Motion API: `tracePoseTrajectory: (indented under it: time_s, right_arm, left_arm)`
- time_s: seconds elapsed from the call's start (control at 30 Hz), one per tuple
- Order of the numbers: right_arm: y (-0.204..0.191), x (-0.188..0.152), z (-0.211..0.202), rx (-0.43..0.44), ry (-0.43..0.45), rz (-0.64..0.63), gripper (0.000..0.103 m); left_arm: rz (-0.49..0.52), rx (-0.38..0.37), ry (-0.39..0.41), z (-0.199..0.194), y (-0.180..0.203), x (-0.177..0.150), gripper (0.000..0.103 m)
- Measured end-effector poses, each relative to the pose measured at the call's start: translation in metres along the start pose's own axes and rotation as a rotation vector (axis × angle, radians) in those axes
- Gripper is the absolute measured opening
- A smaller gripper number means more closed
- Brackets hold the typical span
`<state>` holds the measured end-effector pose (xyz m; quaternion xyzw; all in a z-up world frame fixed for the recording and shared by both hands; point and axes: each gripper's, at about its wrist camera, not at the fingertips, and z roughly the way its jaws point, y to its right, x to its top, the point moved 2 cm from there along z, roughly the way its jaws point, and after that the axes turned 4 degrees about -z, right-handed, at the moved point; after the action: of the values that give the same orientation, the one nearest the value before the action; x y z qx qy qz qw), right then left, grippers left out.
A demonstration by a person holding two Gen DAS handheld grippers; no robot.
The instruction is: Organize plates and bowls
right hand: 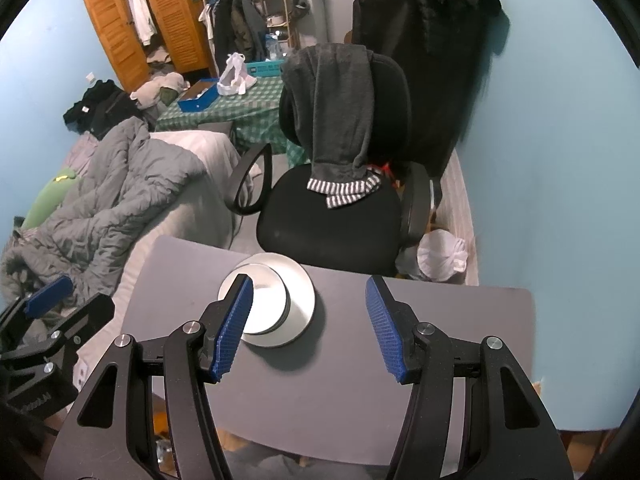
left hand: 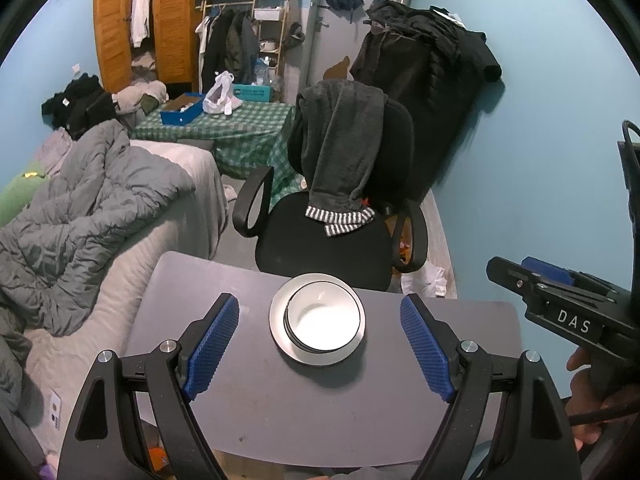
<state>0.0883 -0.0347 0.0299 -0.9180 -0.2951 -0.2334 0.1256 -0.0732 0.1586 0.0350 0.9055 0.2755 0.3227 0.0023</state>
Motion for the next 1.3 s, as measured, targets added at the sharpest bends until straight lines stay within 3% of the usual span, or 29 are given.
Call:
tracePoseTrajectory:
  time_s: [0.27,1.3]
  right_arm:
    - [-0.001,0.001,0.0,0.0,0.002,-0.003,0.057]
    - [-0.008,0.0,-0.005,-0.004,0.002,-0.004,0.057]
  left_arm:
    - [0.042,0.014,0.018,-0.007,0.006,-0.001,0.084]
    - [-0.024,0.008,0.0,-0.014,-0.019,-0.007,0.084]
